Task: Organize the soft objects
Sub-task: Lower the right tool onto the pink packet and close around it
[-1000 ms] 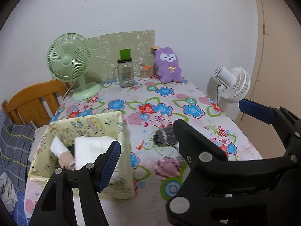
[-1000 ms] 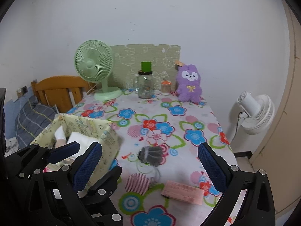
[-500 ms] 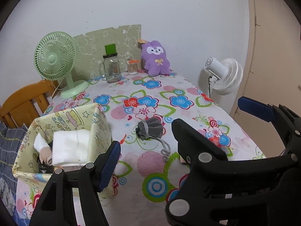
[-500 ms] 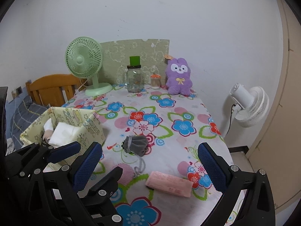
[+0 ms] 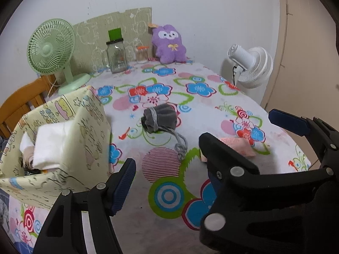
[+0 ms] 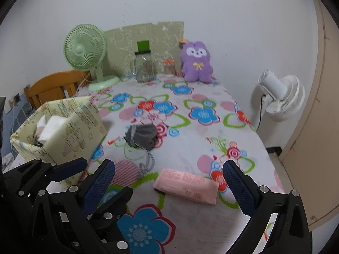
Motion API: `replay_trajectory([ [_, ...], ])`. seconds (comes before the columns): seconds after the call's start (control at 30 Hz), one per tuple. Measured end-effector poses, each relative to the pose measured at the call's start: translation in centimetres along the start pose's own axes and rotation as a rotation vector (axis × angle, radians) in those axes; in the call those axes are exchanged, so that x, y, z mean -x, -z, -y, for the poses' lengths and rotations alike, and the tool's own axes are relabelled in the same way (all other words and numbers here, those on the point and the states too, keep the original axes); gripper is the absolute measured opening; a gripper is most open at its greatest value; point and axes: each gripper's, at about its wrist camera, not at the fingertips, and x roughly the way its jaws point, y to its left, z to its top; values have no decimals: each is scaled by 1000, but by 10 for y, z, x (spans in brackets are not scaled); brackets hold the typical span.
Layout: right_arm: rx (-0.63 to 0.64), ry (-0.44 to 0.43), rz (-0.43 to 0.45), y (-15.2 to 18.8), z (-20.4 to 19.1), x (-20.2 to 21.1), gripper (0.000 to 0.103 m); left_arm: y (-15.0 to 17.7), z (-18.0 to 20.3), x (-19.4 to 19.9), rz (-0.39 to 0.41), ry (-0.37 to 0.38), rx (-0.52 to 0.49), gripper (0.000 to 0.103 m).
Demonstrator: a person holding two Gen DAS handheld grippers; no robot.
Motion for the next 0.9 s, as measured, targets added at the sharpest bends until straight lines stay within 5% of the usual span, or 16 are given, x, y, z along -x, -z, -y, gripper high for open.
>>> replay_trajectory([
  [0.63,75,38,-92,18,23,-37,99,12,19,-40,-91,26,-61,72],
  [0.9,48,12,-146,21,35,-58,89,10,21,-44,-95,28,-85,73],
])
